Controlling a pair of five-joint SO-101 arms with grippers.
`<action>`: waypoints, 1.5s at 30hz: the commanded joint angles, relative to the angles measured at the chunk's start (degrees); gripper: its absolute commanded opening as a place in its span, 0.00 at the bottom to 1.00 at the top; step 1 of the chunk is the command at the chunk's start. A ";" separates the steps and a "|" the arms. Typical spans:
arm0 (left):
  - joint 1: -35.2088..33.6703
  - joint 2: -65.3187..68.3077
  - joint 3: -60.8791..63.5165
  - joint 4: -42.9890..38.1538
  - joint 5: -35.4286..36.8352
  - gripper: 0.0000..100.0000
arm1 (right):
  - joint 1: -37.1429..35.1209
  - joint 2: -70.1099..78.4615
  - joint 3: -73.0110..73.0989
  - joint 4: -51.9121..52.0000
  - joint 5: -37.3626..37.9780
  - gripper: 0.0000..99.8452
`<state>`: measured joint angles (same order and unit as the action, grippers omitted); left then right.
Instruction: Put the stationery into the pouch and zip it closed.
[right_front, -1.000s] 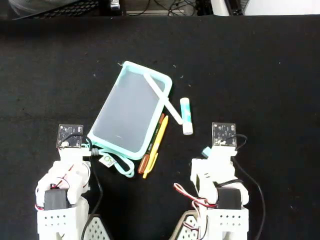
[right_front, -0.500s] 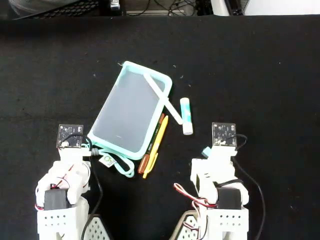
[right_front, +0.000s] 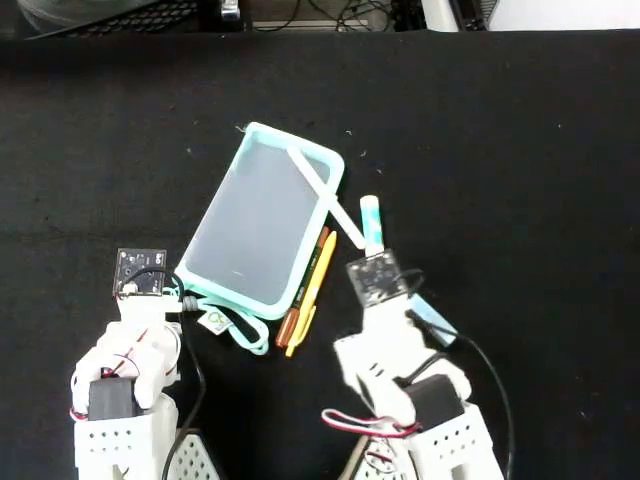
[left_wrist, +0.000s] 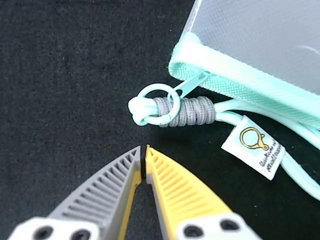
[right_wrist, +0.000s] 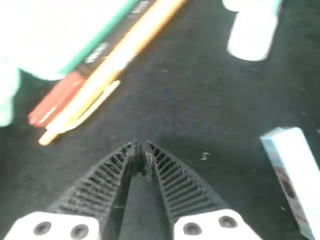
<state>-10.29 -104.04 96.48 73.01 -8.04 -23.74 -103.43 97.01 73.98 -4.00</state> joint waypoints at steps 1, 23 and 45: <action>0.57 -0.53 0.84 0.00 0.18 0.04 | -4.84 -4.88 -0.48 0.35 -0.62 0.01; -41.36 -0.44 0.84 1.05 -18.55 0.04 | -23.38 -4.35 -6.46 -29.80 -4.66 0.18; -41.19 -0.44 0.84 -0.79 -10.55 0.04 | -23.30 56.31 -41.71 -25.32 -8.00 0.18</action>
<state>-52.13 -104.04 96.48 73.19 -19.12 -46.59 -58.95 54.64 48.66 -13.14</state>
